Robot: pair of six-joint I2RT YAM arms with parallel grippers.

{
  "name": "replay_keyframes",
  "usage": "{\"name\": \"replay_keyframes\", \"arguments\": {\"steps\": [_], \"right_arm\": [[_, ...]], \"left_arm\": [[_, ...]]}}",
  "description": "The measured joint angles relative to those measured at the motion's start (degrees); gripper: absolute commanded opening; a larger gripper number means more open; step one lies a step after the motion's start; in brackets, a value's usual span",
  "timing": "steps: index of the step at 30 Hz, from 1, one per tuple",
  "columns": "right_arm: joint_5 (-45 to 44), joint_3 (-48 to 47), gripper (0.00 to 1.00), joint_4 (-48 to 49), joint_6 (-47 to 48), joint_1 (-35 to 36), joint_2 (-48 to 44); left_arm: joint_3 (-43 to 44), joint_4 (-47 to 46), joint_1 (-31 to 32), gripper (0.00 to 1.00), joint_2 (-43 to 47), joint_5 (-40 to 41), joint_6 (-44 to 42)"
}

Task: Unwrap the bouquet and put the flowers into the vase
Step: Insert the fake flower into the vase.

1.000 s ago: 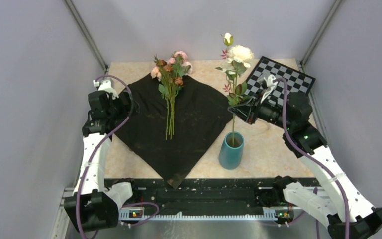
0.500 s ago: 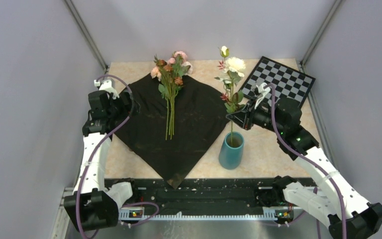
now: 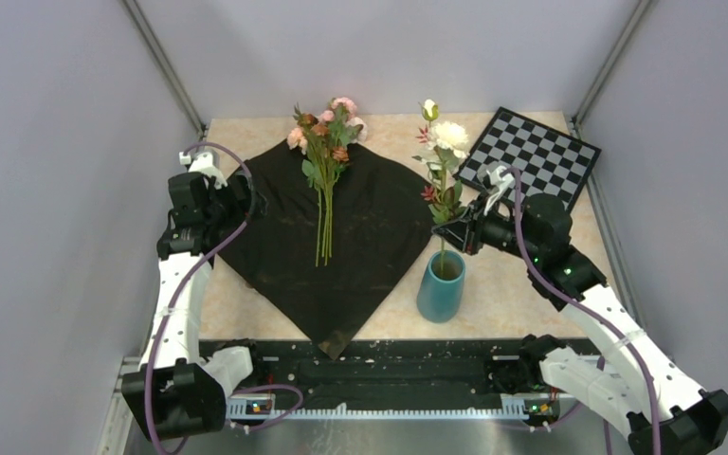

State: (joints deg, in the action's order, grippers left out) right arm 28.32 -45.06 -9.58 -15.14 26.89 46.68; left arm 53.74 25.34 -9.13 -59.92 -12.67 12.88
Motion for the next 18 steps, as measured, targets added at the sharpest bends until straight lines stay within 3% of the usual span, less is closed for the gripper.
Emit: {"name": "replay_keyframes", "arguments": {"steps": [10,18], "right_arm": [[-0.04,0.44,0.4,-2.69,-0.52,0.11,-1.18],[-0.28,0.44,0.67,-4.59,-0.52,0.11,-2.51]], "left_arm": [[0.0,0.0,0.0,0.99,-0.07,-0.37,0.0],[0.0,0.0,0.0,0.99,-0.5,-0.42,0.0]]}}
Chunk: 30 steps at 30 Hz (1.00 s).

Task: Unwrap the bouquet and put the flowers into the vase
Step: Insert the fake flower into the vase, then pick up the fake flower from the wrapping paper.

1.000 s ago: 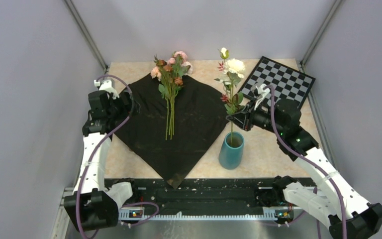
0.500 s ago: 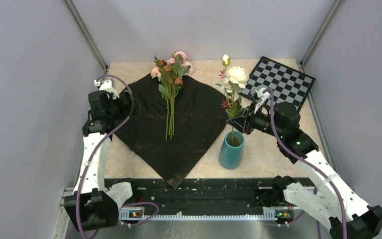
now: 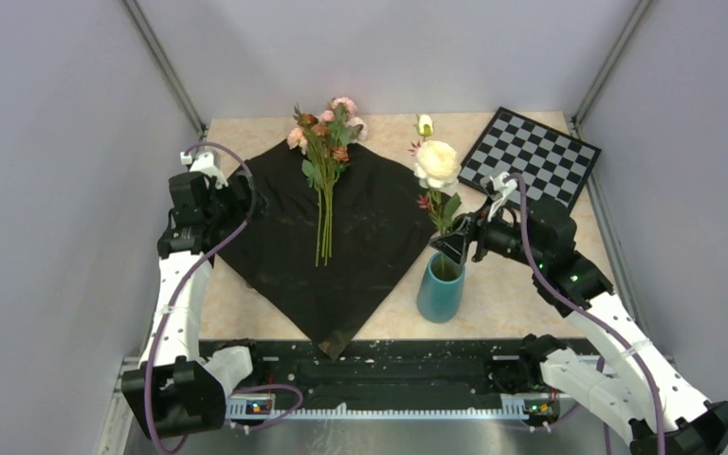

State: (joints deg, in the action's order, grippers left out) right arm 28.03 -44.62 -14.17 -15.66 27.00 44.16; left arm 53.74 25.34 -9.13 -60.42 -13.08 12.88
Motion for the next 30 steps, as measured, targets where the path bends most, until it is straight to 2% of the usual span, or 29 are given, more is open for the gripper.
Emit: {"name": "replay_keyframes", "arguments": {"steps": [4,8,15,22,30], "right_arm": [[-0.35,-0.02,0.76,-1.03,0.37,0.0,-1.64],[-0.83,-0.07,0.81,-2.38,0.74,0.0,-3.23],[-1.01,-2.14,0.84,-5.64,1.16,0.0,-4.7],[-1.29,-8.09,0.86,-7.32,0.02,0.0,-5.62],[-12.39,-17.29,0.82,-12.35,-2.4,0.02,-5.55]], "left_arm": [[0.0,0.0,0.0,0.99,0.0,-0.15,0.0],[0.0,-0.02,0.0,0.99,-0.02,-0.2,0.0],[0.0,0.0,0.0,0.99,0.0,-0.59,0.0],[0.0,0.0,0.0,0.99,0.0,-1.2,-0.09],[-0.63,-0.04,0.35,0.99,0.0,-4.33,0.17]]}}
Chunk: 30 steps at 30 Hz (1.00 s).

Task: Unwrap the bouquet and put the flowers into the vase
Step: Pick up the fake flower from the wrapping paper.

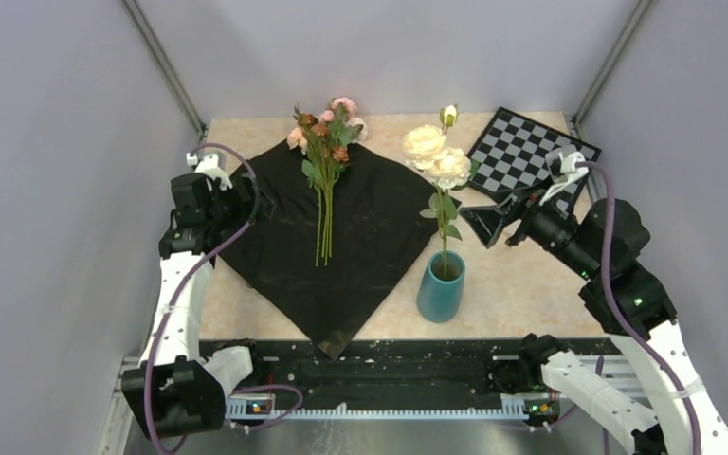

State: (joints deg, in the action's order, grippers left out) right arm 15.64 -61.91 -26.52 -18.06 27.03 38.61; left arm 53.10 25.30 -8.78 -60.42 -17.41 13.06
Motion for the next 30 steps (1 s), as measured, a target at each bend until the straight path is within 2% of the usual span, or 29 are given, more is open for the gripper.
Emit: {"name": "replay_keyframes", "arguments": {"steps": [8,13,17,22,30], "right_arm": [[-18.91,-3.15,0.81,-7.48,-1.01,0.13,3.17],[-27.47,-2.21,0.81,-8.68,-1.25,-0.87,6.1],[-25.73,0.98,0.8,-6.47,-1.57,-7.67,8.83],[-17.64,8.39,0.78,0.04,-4.13,-18.8,13.07],[-11.08,13.77,0.77,7.32,-6.91,-20.44,18.21]], "left_arm": [[-1.2,-1.22,2.56,0.98,0.04,-0.39,2.58],[-6.8,-4.39,7.48,0.98,0.72,1.31,7.06],[-11.08,-6.86,14.34,0.97,0.37,3.52,10.97],[-12.15,-11.45,19.82,0.93,-4.66,5.35,13.94],[-8.31,-15.58,20.31,0.75,-20.04,9.88,14.32]]}}
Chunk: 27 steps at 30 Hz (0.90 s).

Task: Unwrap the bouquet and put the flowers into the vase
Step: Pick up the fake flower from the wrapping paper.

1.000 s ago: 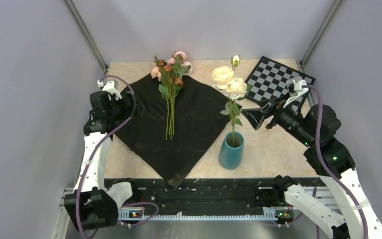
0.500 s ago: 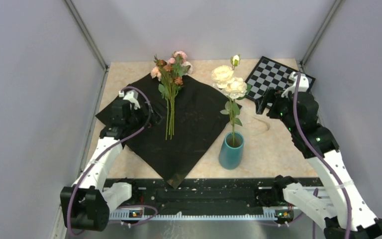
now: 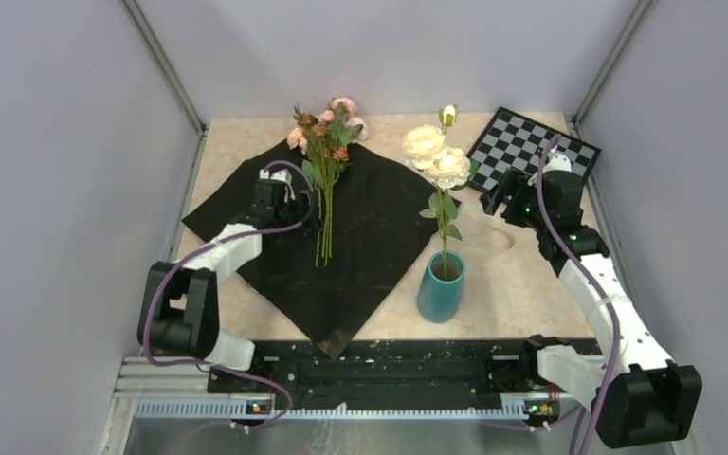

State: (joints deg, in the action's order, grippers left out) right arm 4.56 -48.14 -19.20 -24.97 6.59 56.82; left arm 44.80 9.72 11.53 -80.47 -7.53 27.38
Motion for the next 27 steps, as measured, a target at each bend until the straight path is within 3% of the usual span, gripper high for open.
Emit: {"name": "replay_keyframes", "arguments": {"steps": [11,27], "right_arm": [[1.84,0.11,0.76,4.79,-0.17,-0.5,3.23],[4.35,0.11,0.76,7.19,-0.17,-1.27,6.73]], "left_arm": [[12.98,-2.84,0.0,0.52,-16.2,3.13,-1.81],[20.41,-2.73,0.0,0.41,-25.66,5.01,-3.45]]}}
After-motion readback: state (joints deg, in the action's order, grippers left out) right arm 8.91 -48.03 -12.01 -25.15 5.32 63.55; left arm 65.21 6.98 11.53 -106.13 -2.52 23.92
